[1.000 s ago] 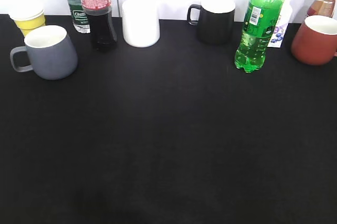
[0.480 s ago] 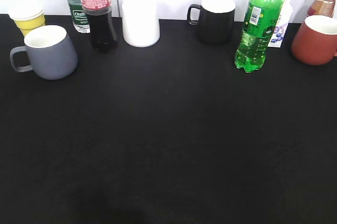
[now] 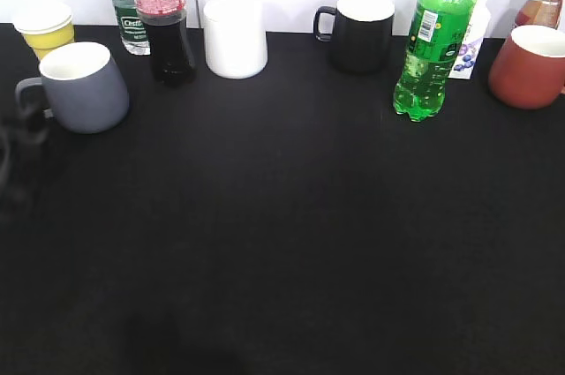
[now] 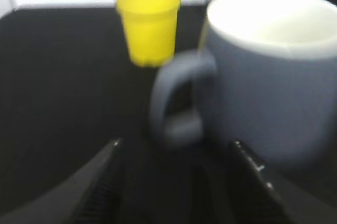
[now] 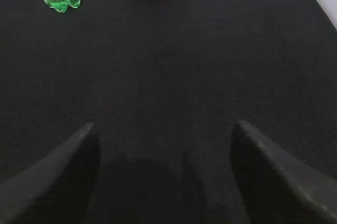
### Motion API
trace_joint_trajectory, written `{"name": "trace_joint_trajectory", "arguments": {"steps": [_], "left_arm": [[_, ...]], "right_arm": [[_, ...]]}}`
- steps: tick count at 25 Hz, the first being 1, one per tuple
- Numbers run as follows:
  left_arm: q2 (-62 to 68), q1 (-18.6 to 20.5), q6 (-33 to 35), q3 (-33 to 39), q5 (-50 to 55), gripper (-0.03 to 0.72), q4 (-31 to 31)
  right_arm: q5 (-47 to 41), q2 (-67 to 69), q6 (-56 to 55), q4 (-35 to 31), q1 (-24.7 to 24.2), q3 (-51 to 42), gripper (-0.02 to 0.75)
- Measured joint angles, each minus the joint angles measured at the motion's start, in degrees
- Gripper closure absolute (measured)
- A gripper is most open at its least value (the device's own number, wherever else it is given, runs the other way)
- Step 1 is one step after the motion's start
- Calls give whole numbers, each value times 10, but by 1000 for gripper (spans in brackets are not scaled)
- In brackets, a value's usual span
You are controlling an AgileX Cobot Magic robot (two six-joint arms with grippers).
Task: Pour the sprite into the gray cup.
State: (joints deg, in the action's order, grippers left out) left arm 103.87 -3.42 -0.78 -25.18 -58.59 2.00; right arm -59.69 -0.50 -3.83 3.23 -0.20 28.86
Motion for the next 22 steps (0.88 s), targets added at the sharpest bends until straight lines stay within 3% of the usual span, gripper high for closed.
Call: {"name": "trace_joint_trajectory", "arguments": {"steps": [4, 8, 9, 11, 16, 19, 22], "left_arm": [[65, 37, 1, -93, 20, 293, -15], [119, 46, 0, -170, 37, 398, -111], [129, 47, 0, -185, 36, 441, -121], [136, 51, 0, -198, 36, 599, -145], [112, 44, 5, -180, 23, 606, -174], [5, 21, 8, -125, 23, 609, -204], [-86, -27, -18, -73, 40, 610, -209]], "right_arm": [[0, 0, 0, 0, 0, 0, 151], [0, 0, 0, 0, 0, 0, 151], [0, 0, 0, 0, 0, 0, 151], [0, 0, 0, 0, 0, 0, 151], [0, 0, 0, 0, 0, 0, 151], [0, 0, 0, -3, 0, 0, 151], [18, 0, -1, -15, 0, 7, 151]]}}
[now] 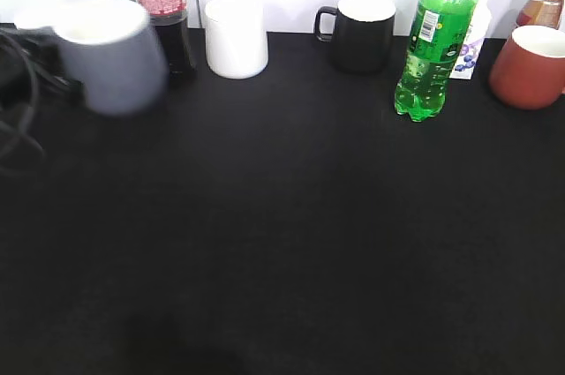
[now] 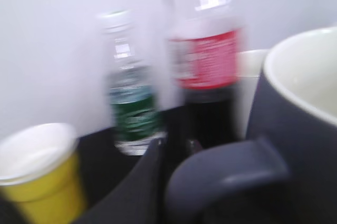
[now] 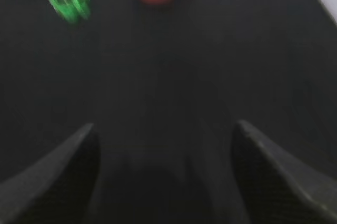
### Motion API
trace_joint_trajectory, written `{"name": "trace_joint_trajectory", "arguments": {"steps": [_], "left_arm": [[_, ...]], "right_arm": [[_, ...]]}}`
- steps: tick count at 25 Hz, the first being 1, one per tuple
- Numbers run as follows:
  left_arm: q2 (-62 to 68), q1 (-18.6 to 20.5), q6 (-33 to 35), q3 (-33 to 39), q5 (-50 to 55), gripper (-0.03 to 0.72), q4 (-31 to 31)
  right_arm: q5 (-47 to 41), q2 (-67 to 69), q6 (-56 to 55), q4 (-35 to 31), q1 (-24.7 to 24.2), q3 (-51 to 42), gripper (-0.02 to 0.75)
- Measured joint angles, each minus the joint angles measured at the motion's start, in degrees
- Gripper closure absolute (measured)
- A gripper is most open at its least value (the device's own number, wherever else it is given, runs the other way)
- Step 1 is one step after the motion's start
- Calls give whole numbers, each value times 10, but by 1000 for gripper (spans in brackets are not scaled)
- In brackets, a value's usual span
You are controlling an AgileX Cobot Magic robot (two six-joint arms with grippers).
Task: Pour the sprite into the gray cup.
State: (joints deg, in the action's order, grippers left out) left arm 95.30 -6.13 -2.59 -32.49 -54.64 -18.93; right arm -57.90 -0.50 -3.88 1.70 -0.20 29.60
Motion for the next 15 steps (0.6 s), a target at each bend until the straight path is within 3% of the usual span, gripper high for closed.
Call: {"name": "trace_joint_trajectory", "arguments": {"steps": [2, 4, 6, 8, 9, 10, 11, 12, 13, 15], "left_arm": [[-10, -46, -6, 19, 7, 610, -1], [-10, -90, -6, 23, 17, 611, -5], [-10, -103, -7, 23, 18, 611, -6], [-10, -104, -7, 23, 18, 611, -7], [-10, -104, -7, 23, 18, 611, -7], [-10, -104, -7, 23, 18, 611, -7], [-10, -104, -7, 23, 18, 611, -7], [-10, -104, -7, 23, 19, 611, -7], [-10, -104, -7, 23, 19, 611, -7], [-10, -104, -7, 24, 19, 611, -7]], "right_arm": [[129, 20, 0, -2, 0, -9, 151], [418, 94, 0, -39, 0, -116, 151], [605, 216, 0, -106, 0, -183, 151], [719, 328, 0, -61, 0, -194, 151], [819, 445, 0, 2, 0, -187, 151], [845, 486, 0, 15, 2, -181, 151], [933, 602, 0, 38, 17, -157, 151], [956, 638, 1, 41, 27, -147, 151], [1009, 738, 26, 19, 75, -110, 152], [1094, 856, 91, -107, 158, -65, 160]]}}
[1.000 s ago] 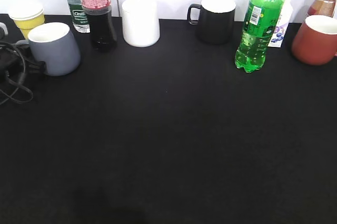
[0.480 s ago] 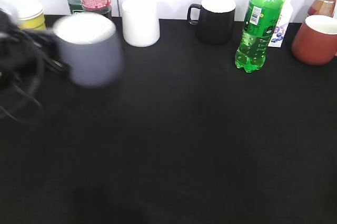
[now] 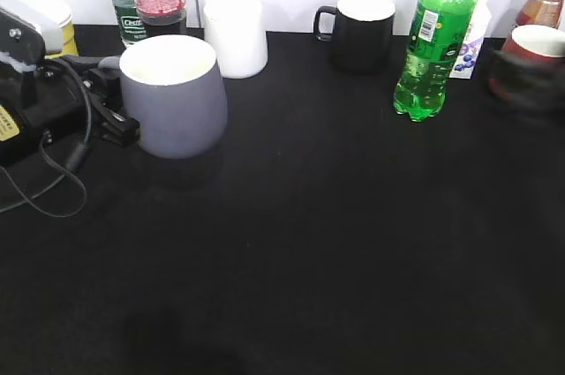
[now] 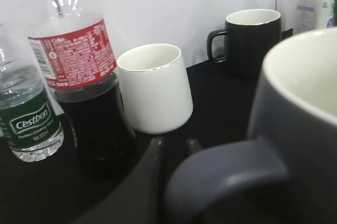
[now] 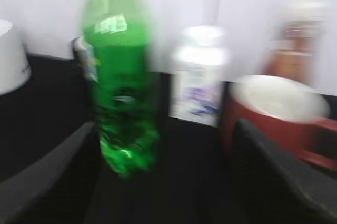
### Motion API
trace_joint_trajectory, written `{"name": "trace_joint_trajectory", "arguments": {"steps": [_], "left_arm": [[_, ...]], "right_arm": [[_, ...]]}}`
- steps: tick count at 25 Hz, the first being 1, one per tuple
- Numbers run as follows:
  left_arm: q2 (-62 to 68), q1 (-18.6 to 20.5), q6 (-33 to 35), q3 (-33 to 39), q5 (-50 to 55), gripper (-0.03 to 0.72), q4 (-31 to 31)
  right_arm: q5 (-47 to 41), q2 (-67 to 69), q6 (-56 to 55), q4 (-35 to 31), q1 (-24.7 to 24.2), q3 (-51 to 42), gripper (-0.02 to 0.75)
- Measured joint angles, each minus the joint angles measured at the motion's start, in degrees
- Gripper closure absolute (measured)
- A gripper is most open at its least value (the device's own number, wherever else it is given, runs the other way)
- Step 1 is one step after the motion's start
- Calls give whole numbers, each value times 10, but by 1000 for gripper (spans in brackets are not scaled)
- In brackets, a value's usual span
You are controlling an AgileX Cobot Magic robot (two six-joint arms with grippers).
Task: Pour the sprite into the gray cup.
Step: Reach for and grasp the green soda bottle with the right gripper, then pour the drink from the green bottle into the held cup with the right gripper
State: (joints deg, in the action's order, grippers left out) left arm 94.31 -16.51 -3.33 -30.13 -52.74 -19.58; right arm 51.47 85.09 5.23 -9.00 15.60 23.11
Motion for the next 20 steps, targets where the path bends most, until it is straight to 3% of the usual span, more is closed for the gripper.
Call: {"name": "trace_joint_trajectory", "arguments": {"steps": [3, 5, 11, 15, 18, 20], "left_arm": [[0, 0, 0, 0, 0, 611, 2], [0, 0, 0, 0, 0, 611, 4], [0, 0, 0, 0, 0, 611, 6], [0, 0, 0, 0, 0, 611, 6], [0, 0, 0, 0, 0, 612, 4], [0, 0, -3, 0, 0, 612, 1]], "right_arm": [[58, 125, -13, -46, 55, 68, 130], [63, 190, -17, -49, 57, 119, 83], [83, 328, 10, -96, 57, 239, 77], [149, 380, 39, -99, 57, 288, 276], [145, 361, 44, -84, 57, 275, 300], [104, 287, 67, -5, 61, 250, 300]]}}
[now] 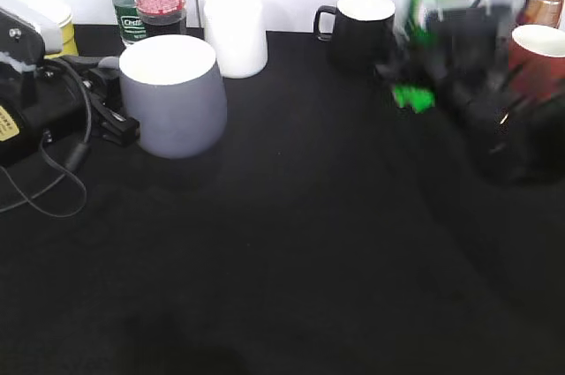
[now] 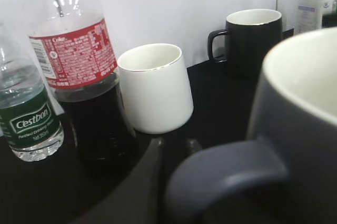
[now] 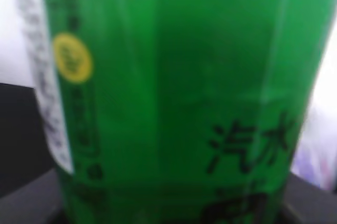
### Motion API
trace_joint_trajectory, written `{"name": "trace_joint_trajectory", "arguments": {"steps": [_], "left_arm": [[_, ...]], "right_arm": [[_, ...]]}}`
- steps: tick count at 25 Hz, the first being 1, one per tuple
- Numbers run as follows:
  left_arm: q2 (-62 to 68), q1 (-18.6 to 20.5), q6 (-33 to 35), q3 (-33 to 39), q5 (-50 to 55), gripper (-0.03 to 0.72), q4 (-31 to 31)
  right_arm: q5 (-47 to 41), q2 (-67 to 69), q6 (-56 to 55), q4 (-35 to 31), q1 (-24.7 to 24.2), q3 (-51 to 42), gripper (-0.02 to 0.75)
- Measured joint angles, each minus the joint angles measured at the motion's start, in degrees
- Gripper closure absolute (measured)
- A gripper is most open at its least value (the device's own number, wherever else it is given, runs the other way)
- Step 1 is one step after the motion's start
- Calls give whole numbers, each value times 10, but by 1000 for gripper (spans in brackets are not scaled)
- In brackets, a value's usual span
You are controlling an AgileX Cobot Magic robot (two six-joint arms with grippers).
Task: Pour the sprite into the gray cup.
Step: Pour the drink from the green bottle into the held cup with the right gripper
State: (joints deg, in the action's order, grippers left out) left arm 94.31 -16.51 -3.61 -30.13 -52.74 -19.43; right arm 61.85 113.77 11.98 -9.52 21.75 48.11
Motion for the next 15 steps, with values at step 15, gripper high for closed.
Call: {"name": "trace_joint_trajectory", "arguments": {"steps": [15], "left_arm": [[0, 0, -40, 0, 43, 612, -82]], "right_arm": [[-216, -90, 343, 298, 71, 38, 303]]}}
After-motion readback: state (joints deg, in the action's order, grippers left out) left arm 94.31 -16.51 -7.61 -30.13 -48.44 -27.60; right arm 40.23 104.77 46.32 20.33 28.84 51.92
